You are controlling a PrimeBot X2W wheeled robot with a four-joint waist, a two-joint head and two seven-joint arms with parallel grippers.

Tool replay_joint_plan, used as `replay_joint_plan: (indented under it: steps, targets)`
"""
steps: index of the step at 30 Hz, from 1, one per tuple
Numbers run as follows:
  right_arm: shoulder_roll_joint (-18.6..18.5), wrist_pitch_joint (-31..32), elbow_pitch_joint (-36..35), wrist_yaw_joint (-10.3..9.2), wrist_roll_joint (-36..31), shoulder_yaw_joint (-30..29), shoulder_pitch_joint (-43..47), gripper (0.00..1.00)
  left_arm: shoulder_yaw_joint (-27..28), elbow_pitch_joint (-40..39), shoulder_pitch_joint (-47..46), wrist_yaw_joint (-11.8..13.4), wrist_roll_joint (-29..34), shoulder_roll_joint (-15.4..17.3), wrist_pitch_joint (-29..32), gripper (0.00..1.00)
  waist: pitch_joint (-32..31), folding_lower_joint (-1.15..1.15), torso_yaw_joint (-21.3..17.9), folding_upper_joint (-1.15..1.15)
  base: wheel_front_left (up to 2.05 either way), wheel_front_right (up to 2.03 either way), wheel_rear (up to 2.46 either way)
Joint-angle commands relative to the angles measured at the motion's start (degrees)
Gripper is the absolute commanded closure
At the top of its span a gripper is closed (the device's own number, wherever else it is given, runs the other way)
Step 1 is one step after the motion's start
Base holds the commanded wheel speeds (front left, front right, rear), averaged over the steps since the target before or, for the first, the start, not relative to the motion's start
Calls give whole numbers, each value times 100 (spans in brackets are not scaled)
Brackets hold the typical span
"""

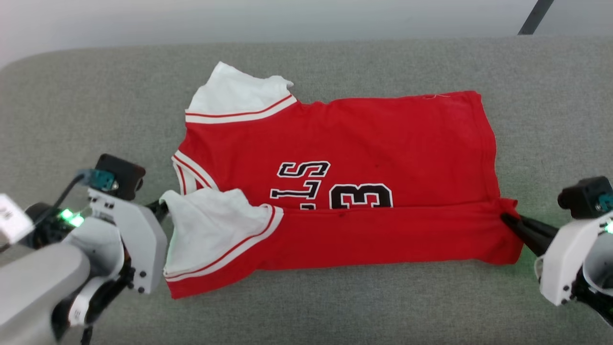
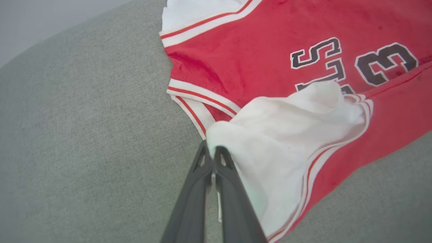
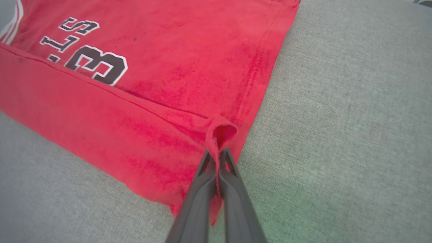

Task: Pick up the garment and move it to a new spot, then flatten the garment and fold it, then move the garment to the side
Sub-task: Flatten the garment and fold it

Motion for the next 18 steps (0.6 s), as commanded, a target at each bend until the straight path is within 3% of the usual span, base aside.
replay_joint_plan:
  steps: [1, 8, 10, 11, 12, 13, 15, 16, 17, 18]
  targets:
    - [76, 36, 82, -6, -52, 17, -135, 100, -26, 245, -94, -137, 42, -107, 74, 100, 81, 0, -15, 0, 0, 0, 0]
    - [280, 167, 361, -6, -106, 208, -500, 100, -84, 1254, -201, -739, -108, -708, 239, 99, 195, 0, 14, 0, 0, 0, 0]
    - [301, 202, 402, -6, -89, 267, -566, 100, -69, 1430, -204, -808, -167, -812, 267, 61, 210, 0, 18, 0, 0, 0, 0]
    - [308, 213, 422, -6, -66, 292, -597, 89, -62, 1495, -213, -836, -197, -857, 267, 53, 216, 0, 25, 0, 0, 0, 0]
    - [312, 237, 434, -6, -51, 303, -627, 78, -34, 1550, -219, -853, -239, -897, 252, 20, 220, 0, 32, 0, 0, 0, 0]
    - [313, 253, 448, -6, -41, 318, -653, 69, -11, 1588, -217, -866, -272, -924, 235, 0, 221, 0, 40, 0, 0, 0, 0]
    - [314, 291, 472, -6, -7, 336, -705, 51, 9, 1640, -223, -861, -299, -949, 239, 0, 212, 0, 58, 0, 0, 0, 0]
    - [308, 311, 488, -6, 0, 339, -730, 16, 17, 1651, -241, -864, -282, -951, 224, 0, 204, 0, 70, 0, 0, 0, 0]
    - [297, 330, 503, -6, 6, 336, -745, 0, 33, 1650, -246, -867, -281, -960, 195, 0, 191, 0, 85, 0, 0, 0, 0]
    - [288, 359, 520, -6, 14, 330, -750, 0, 38, 1641, -240, -852, -287, -959, 183, 0, 176, 0, 101, 0, 0, 0, 0]
